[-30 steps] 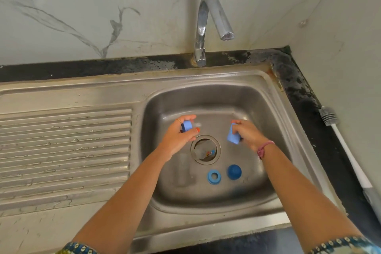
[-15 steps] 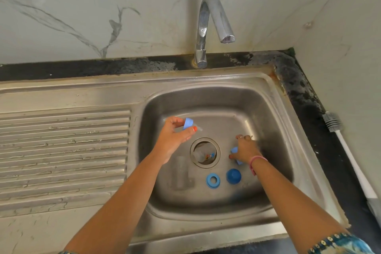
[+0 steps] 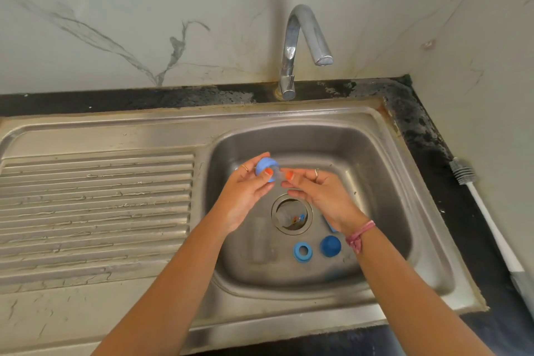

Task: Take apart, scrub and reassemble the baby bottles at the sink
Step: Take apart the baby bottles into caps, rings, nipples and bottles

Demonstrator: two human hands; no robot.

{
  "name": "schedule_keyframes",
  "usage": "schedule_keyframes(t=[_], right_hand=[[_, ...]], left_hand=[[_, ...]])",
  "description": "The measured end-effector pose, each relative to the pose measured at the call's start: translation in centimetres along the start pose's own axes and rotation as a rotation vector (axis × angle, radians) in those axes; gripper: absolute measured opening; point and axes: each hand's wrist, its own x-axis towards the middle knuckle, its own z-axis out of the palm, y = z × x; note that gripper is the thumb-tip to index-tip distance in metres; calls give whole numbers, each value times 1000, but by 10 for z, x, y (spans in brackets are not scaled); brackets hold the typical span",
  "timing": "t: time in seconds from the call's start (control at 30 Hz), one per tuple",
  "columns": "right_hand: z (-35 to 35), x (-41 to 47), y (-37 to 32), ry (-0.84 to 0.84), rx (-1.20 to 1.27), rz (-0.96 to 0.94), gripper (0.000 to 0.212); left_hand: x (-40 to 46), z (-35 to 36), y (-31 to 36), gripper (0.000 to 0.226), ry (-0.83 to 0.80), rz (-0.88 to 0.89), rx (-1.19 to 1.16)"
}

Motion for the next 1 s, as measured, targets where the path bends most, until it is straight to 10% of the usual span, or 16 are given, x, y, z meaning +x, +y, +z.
schedule_keyframes(t=[0.27, 0.53, 1.0], right_hand=[[21, -10, -13, -50, -19, -9, 27], [38, -21, -32, -178, -34, -75, 32], [89, -24, -25, 187, -616, -286, 27]], left_hand=[[-29, -2, 21, 36, -147, -65, -200], [-49, -3, 40, 27, -116, 78, 84], [-60, -5, 33, 30, 192, 355, 799]])
